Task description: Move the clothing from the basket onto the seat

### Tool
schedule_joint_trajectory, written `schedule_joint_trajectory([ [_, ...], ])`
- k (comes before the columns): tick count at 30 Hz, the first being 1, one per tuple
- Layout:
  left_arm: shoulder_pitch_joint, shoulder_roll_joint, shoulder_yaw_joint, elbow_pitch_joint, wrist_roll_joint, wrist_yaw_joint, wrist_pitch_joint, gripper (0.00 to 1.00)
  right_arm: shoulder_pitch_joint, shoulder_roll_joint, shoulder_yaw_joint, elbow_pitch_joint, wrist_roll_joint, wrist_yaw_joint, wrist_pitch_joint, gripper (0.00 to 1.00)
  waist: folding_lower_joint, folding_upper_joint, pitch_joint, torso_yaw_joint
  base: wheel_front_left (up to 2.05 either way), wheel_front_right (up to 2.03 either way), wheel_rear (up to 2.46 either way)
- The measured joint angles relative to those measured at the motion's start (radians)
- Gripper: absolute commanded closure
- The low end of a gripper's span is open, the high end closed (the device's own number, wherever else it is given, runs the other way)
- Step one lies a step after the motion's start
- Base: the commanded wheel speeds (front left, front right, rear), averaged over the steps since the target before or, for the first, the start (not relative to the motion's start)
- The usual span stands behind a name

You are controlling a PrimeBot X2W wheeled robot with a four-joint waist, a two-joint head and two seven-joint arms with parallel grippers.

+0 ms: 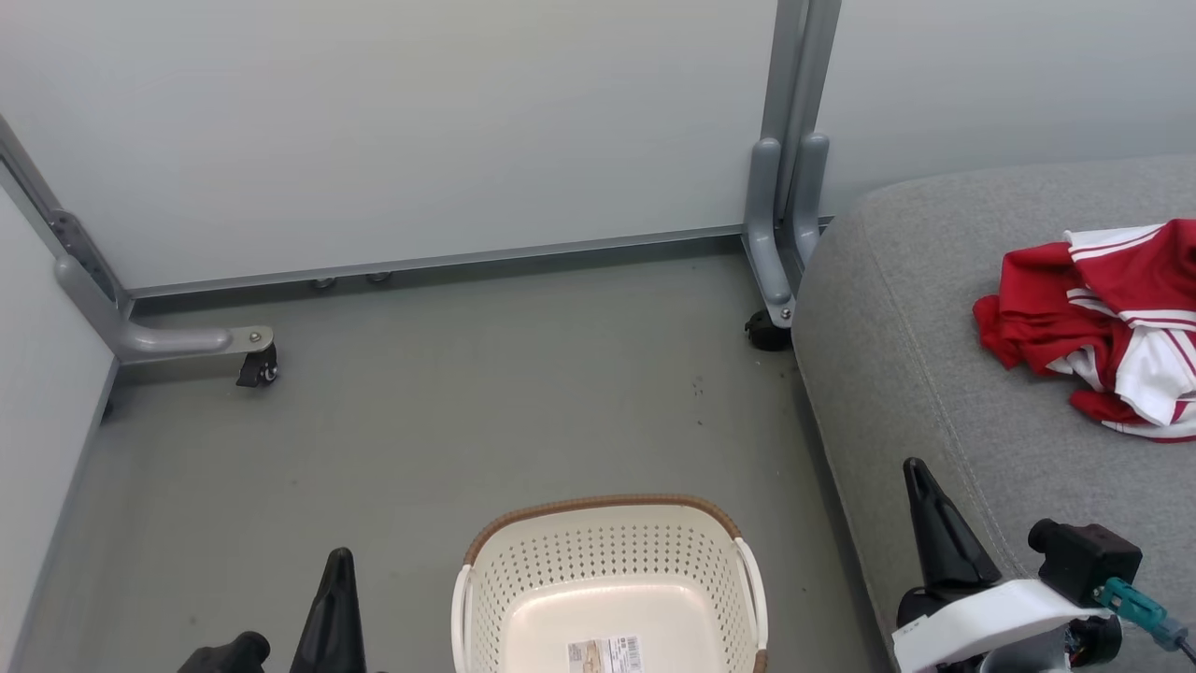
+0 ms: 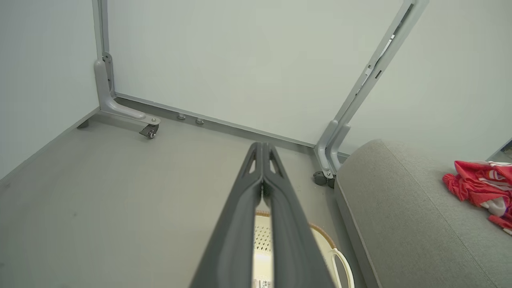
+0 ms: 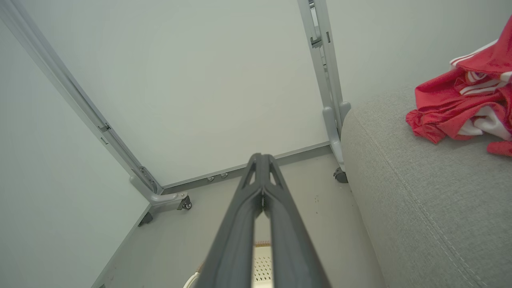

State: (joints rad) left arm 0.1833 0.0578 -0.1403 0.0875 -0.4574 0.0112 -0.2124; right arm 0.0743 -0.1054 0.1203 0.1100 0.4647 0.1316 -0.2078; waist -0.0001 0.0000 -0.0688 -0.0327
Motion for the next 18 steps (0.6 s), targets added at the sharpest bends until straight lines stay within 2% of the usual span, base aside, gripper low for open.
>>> schedule_joint_trajectory([
  [18, -0.069, 0.017, 0.036, 0.046, -0.296, -0.035, 0.059, 1.00, -0.040, 0.000, -0.037, 0.032, 0.290, 0.000, 0.061, 1.00, 0.0000, 0.0000, 0.011, 0.005, 0.00, 0.00, 0.00],
])
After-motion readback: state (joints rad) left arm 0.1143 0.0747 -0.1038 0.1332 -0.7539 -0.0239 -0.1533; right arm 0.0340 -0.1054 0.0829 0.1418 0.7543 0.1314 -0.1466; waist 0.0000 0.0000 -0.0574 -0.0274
